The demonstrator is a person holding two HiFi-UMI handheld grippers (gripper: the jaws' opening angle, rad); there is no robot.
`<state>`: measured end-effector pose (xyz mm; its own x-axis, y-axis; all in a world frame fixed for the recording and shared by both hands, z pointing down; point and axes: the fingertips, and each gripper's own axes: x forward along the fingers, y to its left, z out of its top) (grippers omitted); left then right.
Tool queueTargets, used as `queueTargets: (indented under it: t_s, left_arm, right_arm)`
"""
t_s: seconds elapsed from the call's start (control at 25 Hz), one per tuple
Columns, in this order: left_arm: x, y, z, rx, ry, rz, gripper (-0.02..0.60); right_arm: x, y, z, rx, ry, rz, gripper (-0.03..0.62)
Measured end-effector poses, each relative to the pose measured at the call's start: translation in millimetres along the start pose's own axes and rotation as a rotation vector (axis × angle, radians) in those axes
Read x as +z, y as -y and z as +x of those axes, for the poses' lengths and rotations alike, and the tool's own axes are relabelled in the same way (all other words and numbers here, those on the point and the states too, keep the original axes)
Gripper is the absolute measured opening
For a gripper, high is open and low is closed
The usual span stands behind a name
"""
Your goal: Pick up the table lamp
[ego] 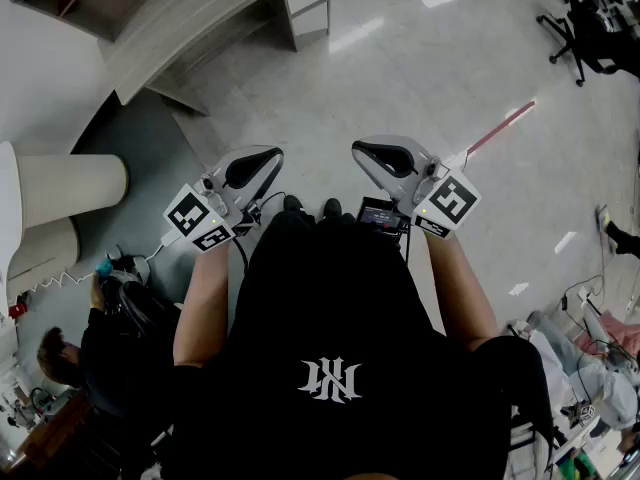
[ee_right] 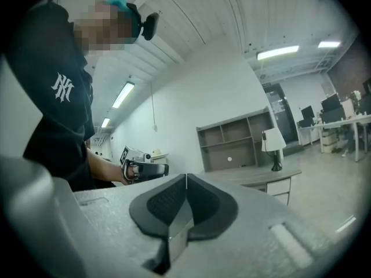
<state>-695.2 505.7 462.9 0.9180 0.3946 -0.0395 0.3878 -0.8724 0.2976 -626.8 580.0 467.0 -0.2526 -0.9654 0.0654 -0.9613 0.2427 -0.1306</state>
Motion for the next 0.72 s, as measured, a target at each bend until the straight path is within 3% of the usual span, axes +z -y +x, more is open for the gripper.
queueTargets:
  t_s: [0.4, 0.72]
  left_arm:
    - [-6, 6, 3, 0.027, -0.007, 0.004, -0.011]
    - [-5, 8, -3, 0.042, 0.037, -0.028, -0.011]
  right_arm:
    - [-1, 4, -8, -0.001, 0.001, 0.044, -0.003]
    - [10, 1, -11, -0.001, 0.038, 0.076, -0.002]
